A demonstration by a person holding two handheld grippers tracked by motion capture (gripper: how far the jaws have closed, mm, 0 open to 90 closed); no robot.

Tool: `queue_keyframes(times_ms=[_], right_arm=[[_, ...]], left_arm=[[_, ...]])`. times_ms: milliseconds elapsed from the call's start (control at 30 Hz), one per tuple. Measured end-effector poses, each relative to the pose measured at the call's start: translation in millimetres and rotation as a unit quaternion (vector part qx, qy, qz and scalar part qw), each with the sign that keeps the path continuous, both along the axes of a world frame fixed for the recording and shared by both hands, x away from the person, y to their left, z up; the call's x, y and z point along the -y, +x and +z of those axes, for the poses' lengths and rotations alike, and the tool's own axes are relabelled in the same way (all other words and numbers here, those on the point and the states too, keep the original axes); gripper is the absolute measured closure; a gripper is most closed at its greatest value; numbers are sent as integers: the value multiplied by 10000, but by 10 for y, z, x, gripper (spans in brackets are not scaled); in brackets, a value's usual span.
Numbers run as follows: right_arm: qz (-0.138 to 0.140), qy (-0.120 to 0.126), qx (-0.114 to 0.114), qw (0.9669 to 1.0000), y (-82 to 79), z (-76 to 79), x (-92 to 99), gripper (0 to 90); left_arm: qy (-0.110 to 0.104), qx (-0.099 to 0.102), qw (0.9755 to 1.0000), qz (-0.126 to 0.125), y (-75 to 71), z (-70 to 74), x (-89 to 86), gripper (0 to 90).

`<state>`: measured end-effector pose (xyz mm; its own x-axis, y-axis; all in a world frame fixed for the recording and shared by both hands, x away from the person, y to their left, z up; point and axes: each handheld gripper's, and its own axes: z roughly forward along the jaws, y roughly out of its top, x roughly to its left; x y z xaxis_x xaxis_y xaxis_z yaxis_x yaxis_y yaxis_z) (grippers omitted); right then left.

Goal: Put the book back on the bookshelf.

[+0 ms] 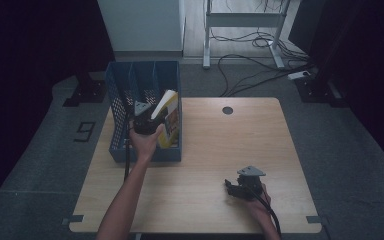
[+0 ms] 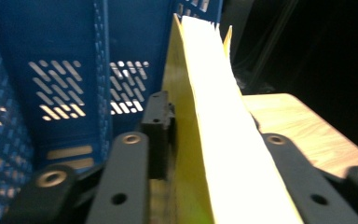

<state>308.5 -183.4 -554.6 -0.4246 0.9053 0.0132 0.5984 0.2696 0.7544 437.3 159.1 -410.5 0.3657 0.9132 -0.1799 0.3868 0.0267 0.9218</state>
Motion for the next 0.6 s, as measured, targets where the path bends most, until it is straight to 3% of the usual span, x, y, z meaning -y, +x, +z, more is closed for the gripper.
queue_keyframes(times_ms=[200,600], right_arm=[[0,0,1,10000,0,0,0,240],[2,-4,-1,10000,0,0,1,240]], left_arm=[[233,151,9996,110,-13,1,26,737],[67,109,9997,210,29,31,-47,748]])
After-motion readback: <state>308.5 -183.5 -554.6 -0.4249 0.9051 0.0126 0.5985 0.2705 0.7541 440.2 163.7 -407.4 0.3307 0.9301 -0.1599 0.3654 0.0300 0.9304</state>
